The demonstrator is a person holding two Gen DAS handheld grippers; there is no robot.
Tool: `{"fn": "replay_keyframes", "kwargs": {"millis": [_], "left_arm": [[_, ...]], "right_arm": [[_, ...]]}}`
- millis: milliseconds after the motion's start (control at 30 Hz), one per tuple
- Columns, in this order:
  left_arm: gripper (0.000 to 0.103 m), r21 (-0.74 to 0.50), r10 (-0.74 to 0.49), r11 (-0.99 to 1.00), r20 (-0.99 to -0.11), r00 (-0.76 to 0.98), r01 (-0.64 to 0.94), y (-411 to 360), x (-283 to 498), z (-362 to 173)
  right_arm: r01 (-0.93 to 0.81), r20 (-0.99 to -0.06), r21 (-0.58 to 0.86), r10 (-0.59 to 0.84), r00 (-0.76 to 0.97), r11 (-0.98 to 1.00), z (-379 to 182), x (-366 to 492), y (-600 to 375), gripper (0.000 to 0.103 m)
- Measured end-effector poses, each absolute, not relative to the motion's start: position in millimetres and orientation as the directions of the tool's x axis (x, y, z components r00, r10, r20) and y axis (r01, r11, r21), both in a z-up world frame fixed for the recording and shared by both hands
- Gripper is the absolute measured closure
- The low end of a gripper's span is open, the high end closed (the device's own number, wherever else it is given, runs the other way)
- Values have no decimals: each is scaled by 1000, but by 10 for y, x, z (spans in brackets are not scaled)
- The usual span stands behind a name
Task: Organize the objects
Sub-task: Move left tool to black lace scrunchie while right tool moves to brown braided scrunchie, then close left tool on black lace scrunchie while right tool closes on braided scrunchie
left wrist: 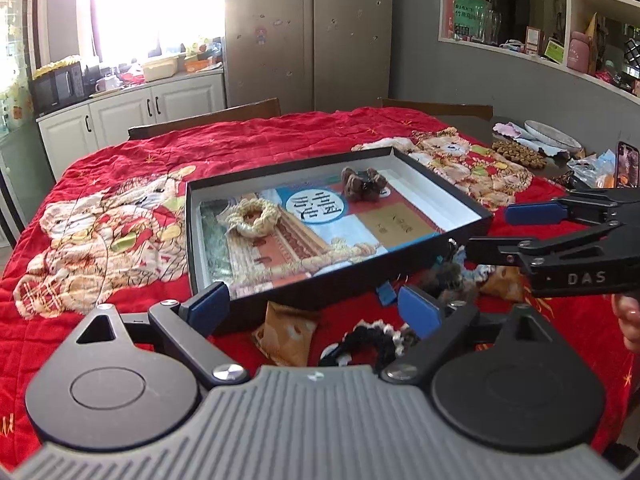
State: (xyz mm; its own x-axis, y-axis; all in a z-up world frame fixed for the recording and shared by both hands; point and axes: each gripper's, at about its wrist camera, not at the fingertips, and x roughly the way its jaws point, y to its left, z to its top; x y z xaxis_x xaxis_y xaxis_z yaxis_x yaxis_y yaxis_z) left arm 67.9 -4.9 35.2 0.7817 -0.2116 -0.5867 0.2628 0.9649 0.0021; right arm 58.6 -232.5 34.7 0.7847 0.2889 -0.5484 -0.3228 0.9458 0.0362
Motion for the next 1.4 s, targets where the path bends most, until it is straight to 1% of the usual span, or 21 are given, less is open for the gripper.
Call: {"fn": "replay_keyframes", "kwargs": {"millis": [167, 400, 433, 500, 600, 733, 933, 1000, 1133, 1267, 1333, 1400], "left_arm": [[7, -13, -210, 967, -604, 769, 254, -26, 638, 274], [7, -19, -199, 970, -633, 748, 242, 2, 566, 135], [7, -19, -196, 971, -636, 746, 239, 8, 556, 114], [8, -19, -193, 972, -642, 742, 236, 20, 540, 74], [10, -33, -195, 973, -645, 739, 229, 41, 540, 30], [13, -69, -216, 971, -653, 726, 227, 68, 569, -20], [21, -78, -218, 971, -673, 707, 225, 68, 580, -108], [25, -85, -221, 971, -676, 703, 223, 75, 582, -130], [32, -99, -227, 970, -681, 696, 220, 82, 589, -159], [45, -112, -242, 967, -685, 687, 229, 81, 585, -165], [49, -123, -250, 965, -687, 682, 230, 86, 588, -165], [55, -136, -260, 963, -688, 677, 232, 93, 593, -167]], "right_arm": [[-345, -551, 34, 305, 777, 938, 287, 447, -2309, 36], [-395, -574, 63, 357, 737, 917, 109, 314, -2259, 41], [-401, -578, 72, 366, 729, 913, 81, 302, -2247, 42], [-415, -586, 88, 384, 713, 906, 14, 283, -2214, 50], [-433, -594, 109, 408, 693, 895, -73, 264, -2143, 57], [-446, -605, 97, 408, 683, 890, -165, 258, -2049, 62], [-442, -610, 84, 396, 686, 893, -254, 275, -1989, 65], [-441, -614, 89, 398, 682, 893, -269, 287, -1997, 69], [-441, -622, 91, 397, 675, 893, -311, 308, -2002, 72], [-439, -622, 100, 401, 673, 893, -329, 303, -2018, 73], [-439, -622, 103, 402, 672, 893, -332, 306, -2021, 75], [-438, -622, 103, 402, 672, 893, -333, 305, -2026, 76]]}}
